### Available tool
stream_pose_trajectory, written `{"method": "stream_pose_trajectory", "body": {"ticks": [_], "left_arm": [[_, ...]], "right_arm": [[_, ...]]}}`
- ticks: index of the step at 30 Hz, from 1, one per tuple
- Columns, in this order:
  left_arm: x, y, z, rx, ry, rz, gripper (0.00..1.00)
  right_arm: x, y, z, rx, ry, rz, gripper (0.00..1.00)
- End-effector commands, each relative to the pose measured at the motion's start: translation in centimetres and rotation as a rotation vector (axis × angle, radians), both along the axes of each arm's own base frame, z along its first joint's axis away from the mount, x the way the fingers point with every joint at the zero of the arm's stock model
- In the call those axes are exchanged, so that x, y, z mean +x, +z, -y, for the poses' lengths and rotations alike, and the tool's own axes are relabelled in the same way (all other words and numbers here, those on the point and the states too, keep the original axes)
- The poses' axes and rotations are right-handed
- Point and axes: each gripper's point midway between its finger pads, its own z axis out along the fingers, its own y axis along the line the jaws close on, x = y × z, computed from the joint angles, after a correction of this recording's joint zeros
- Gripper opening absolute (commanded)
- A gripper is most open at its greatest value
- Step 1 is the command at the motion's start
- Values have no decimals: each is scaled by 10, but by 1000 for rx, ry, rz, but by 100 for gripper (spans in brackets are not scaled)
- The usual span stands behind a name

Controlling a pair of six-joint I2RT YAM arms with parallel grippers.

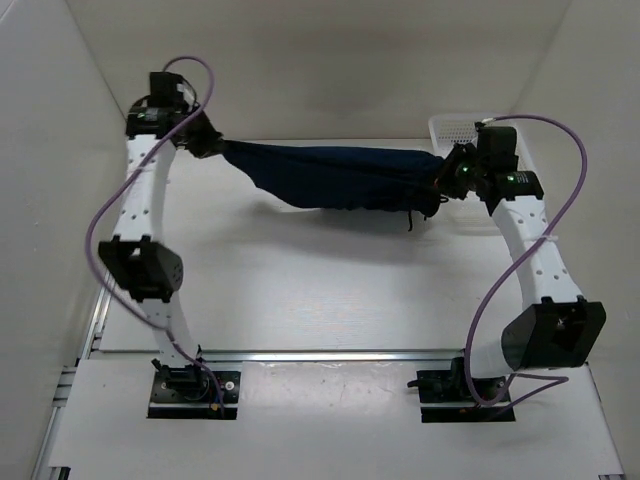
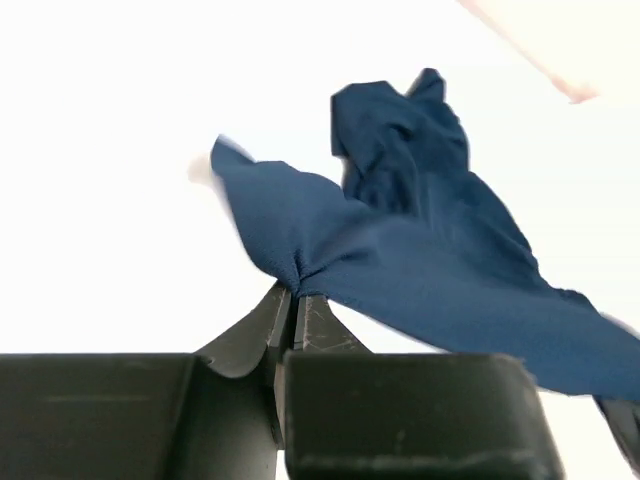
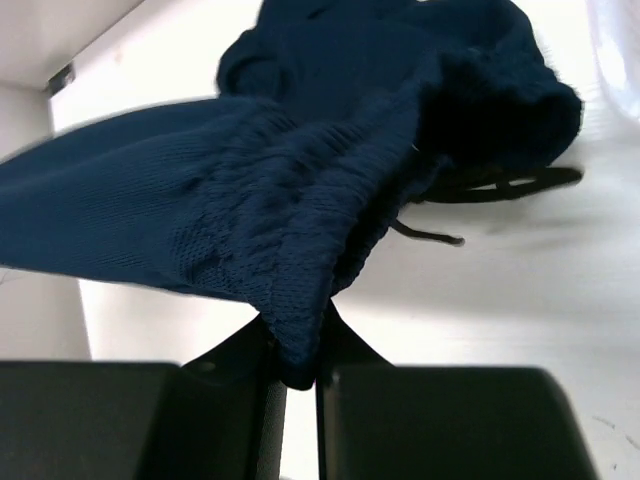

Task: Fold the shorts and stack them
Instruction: Flatten the shorts out

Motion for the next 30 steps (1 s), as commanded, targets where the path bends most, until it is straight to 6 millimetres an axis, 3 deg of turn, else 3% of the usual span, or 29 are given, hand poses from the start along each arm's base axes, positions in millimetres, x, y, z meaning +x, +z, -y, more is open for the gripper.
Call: {"method": "stream_pose_trajectory", "body": {"ticks": [1,2,4,5,7,8,9,10,11,12,13,16,19,22,26,28,30], "left_arm": [[-55,44,-15,34,-33,63,10],[-70,14,-16,50,-52,-19,10],[-95,5,-28,86,-25,-40,10],[-112,-33,-31,102,-17,-131,10],[-143,-52,-32,102,-19,-161,10],[-171,-93,-32,97,-16,-278,15],[-181,-108,-31,91,-7,-304,25],[-193,-117,-27,70,-20,-318,37],[-202,-128,-24,51,-33,-345,51],[-216,-147,-22,32,-21,-407,54],[-220,-152,-21,28,-13,-427,59],[-221,-152,-18,34,-1,-423,59],[-222,-149,-11,35,6,-418,56],[-238,-164,-12,44,40,-471,56],[-263,-194,-11,36,94,-573,59],[-269,-202,-4,6,90,-592,61],[-273,-216,-2,-8,104,-619,70]], "right_arm": [[-17,14,3,-20,36,36,0],[-24,7,4,-29,44,25,0],[-53,-28,6,-41,53,-45,0],[-65,-42,7,-52,63,-70,0],[-109,-86,12,-70,65,-166,4],[-124,-100,16,-84,55,-199,15],[-151,-121,18,-79,49,-237,33],[-164,-130,18,-70,38,-261,72],[-179,-140,18,-61,26,-301,81],[-192,-148,19,-50,13,-313,86],[-196,-149,18,-40,0,-319,90],[-205,-151,23,-17,-96,-373,89],[-205,-145,17,38,-135,-393,78],[-201,-143,9,96,-130,-393,65],[-205,-163,-4,169,-118,-468,65],[-201,-166,-10,210,-118,-464,70],[-201,-173,-14,233,-112,-490,77]]}}
